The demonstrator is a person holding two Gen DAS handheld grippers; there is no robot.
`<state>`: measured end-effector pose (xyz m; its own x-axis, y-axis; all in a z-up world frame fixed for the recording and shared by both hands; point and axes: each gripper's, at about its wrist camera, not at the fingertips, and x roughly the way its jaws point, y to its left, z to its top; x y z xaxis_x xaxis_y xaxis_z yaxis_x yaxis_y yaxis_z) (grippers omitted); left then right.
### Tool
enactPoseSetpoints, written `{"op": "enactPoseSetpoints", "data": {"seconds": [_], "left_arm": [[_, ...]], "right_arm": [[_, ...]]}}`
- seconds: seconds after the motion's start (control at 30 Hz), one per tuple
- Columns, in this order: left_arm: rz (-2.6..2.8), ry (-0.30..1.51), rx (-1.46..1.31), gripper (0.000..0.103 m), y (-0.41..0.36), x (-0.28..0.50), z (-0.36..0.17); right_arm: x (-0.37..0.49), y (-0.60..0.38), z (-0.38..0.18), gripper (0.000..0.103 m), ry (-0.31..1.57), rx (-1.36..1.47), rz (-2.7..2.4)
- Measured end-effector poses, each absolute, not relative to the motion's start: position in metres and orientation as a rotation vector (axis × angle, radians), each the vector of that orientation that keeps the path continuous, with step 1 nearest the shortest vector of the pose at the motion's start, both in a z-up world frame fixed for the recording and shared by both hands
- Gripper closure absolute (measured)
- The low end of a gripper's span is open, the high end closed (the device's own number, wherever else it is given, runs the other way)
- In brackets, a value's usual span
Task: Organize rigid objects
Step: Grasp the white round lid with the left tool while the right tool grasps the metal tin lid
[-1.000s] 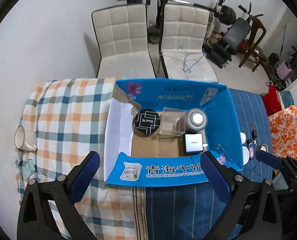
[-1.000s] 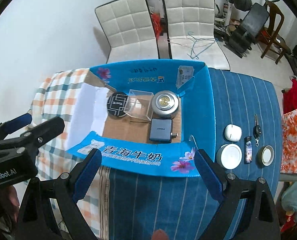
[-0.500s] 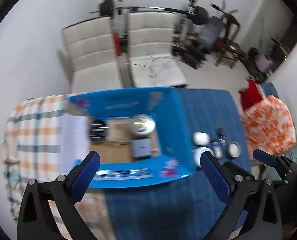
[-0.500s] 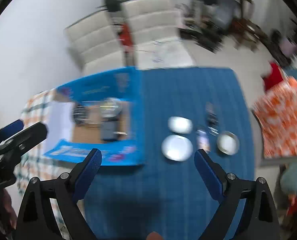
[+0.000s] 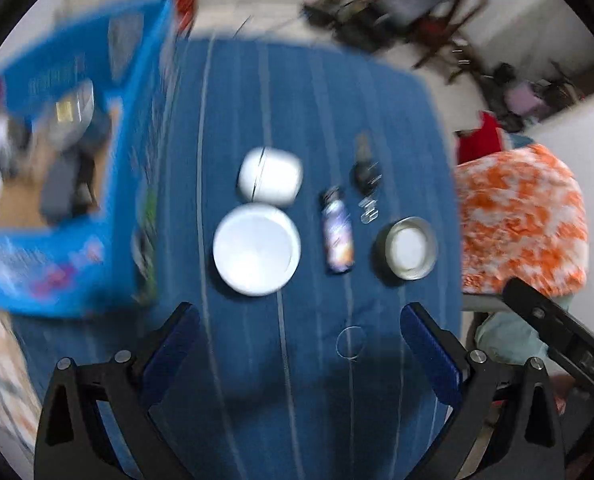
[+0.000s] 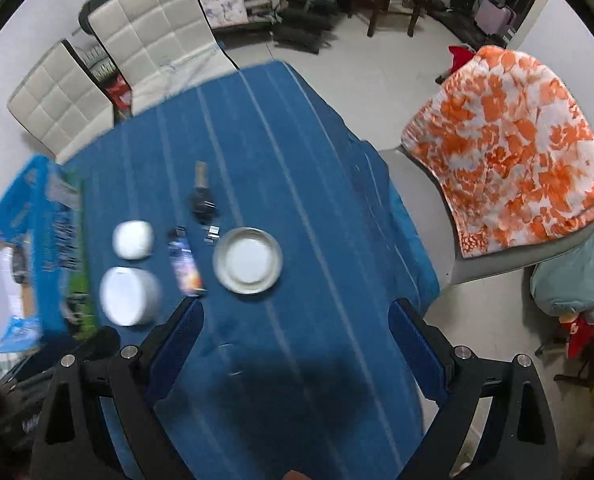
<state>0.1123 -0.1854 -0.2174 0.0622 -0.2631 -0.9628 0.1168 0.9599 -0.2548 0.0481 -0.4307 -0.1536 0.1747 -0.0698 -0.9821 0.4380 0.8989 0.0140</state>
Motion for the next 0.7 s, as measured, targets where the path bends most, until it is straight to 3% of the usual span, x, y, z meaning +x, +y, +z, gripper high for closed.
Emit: {"op": "enactPoseSetpoints", "data": {"seconds": [0.33,0.37,0.43,0.47,0.53,0.6,0.7], "left_arm": [[-0.105,1.546,-0.018,0.002,-0.206,0.143,-0.285],[-0.095,1.540,0.006,0.004,-0.208,0.147,-0.289],[-0.088,1.518,0.045,0.031,-0.210,0.150,-0.291],[-0.086,1.510,0.063,0.032,-0.212,0.151,-0.291],[-0.105,1.484,0.078,0.037,-0.212,0.149,-0.288],[-0.125,1.486,0.092,0.037,-0.211,0.145,-0.287],[-0.151,1.468,0.117,0.037,-0.211,0.136,-0.286]], "right_arm": [[0.097,-0.421,-0.237,0.007,1.463,0.368,-0.232],[0.104,-0.418,-0.244,0.007,1.476,0.359,-0.226],[0.113,-0.412,-0.258,0.007,1.497,0.345,-0.221],[0.117,-0.411,-0.264,0.008,1.507,0.347,-0.217],[0.121,-0.410,-0.277,0.012,1.536,0.351,-0.230],[0.122,-0.409,-0.288,0.027,1.572,0.354,-0.232],[0.121,-0.406,-0.287,0.033,1.552,0.312,-0.258]]}}
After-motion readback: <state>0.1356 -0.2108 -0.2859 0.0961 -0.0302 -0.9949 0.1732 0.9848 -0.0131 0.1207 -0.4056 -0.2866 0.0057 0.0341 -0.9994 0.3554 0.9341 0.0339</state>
